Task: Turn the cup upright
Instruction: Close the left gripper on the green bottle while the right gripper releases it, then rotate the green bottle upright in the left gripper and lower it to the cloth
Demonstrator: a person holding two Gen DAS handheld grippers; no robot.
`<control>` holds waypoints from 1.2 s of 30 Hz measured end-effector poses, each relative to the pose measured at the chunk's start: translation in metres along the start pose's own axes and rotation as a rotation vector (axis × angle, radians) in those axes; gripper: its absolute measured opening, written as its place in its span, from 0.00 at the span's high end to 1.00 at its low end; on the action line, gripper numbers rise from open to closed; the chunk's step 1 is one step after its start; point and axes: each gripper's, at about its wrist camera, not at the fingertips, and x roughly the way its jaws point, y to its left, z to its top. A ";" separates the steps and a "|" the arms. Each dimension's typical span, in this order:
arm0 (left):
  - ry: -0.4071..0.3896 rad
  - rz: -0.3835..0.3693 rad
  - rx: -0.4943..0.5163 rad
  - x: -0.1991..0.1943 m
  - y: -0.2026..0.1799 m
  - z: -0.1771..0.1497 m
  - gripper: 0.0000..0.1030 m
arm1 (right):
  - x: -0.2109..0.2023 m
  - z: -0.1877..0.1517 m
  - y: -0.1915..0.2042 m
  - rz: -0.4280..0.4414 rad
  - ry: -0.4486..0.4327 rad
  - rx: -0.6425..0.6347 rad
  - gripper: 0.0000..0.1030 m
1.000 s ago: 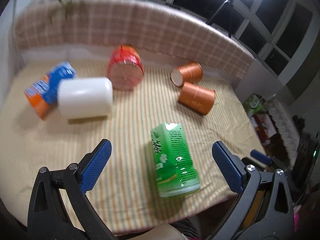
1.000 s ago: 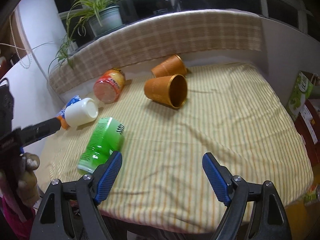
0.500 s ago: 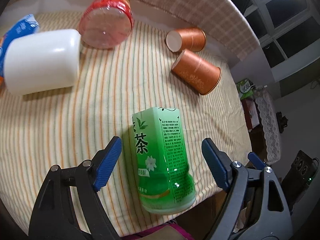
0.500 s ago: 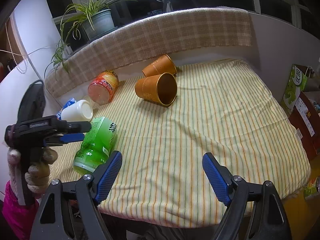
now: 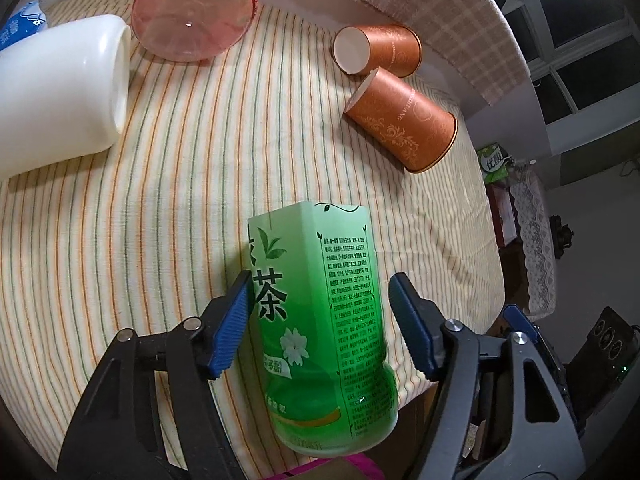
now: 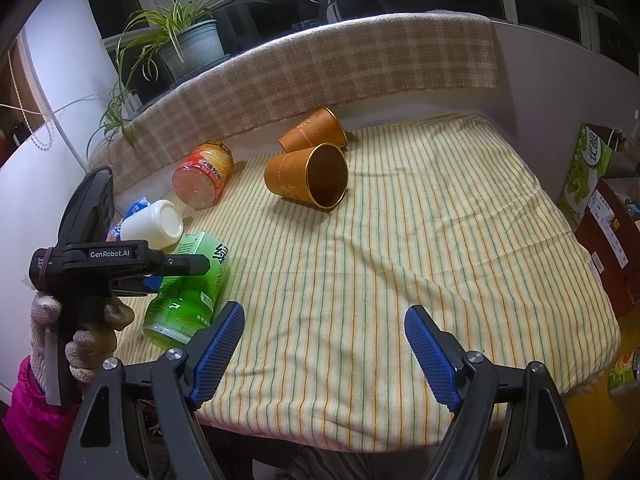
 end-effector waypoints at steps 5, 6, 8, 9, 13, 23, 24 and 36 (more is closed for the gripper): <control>0.000 0.010 0.018 0.001 -0.004 -0.001 0.42 | 0.000 0.000 0.000 -0.001 -0.002 0.006 0.18; -0.005 0.014 0.023 0.000 -0.005 -0.002 0.42 | 0.000 0.000 0.000 -0.001 -0.002 0.006 0.18; -0.019 0.025 0.034 -0.003 -0.008 -0.002 0.42 | -0.001 0.001 -0.001 0.000 -0.002 0.007 0.18; -0.030 0.031 0.041 -0.005 -0.009 -0.002 0.42 | -0.001 0.001 -0.001 0.000 -0.002 0.007 0.18; -0.074 0.048 0.065 -0.014 -0.016 -0.003 0.42 | 0.000 0.000 -0.001 0.000 0.003 0.011 0.18; -0.197 0.102 0.127 -0.035 -0.034 -0.001 0.43 | 0.003 -0.001 -0.004 0.003 0.012 0.022 0.18; -0.214 0.112 0.140 -0.037 -0.037 0.000 0.43 | 0.003 -0.001 -0.004 0.004 0.012 0.022 0.18; -0.384 0.271 0.284 -0.039 -0.066 -0.006 0.44 | 0.005 -0.004 -0.008 0.008 0.019 0.037 0.18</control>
